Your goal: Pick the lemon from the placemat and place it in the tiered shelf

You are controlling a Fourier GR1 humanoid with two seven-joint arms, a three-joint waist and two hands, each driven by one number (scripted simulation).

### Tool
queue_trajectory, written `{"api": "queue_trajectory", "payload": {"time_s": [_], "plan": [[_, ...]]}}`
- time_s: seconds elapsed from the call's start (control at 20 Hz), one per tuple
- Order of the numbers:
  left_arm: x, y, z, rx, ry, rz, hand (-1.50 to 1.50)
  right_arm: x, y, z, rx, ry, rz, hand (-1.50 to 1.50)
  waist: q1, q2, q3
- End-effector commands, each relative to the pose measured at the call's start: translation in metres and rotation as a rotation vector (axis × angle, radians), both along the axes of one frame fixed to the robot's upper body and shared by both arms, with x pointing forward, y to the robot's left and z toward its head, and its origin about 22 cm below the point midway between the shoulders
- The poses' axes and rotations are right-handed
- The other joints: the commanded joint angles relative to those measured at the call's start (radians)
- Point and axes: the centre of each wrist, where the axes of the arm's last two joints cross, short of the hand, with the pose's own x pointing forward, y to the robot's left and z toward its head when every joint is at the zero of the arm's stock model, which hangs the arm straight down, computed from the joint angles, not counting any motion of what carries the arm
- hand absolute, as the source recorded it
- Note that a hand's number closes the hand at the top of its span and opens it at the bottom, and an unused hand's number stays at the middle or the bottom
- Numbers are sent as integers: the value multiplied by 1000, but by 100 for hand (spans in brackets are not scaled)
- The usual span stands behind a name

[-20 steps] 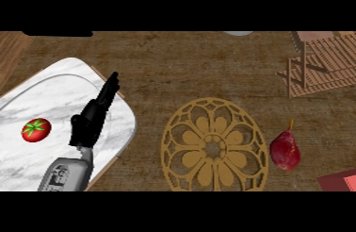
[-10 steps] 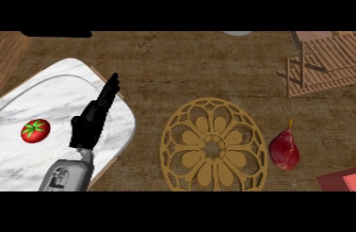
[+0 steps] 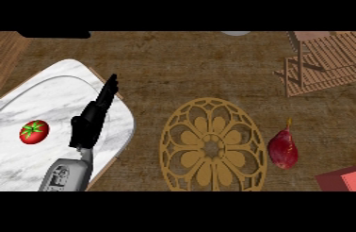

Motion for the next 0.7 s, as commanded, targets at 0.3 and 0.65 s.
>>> {"api": "queue_trajectory", "payload": {"time_s": [0.3,0.65], "plan": [[4,-2,2,-14,11,2,0,-35,-35,43,322,-233,-45,-150,-3,2,1],[-1,5,12,21,-7,-9,0,-124,-95,86,405,-135,-192,-150,-1,2,1]]}}
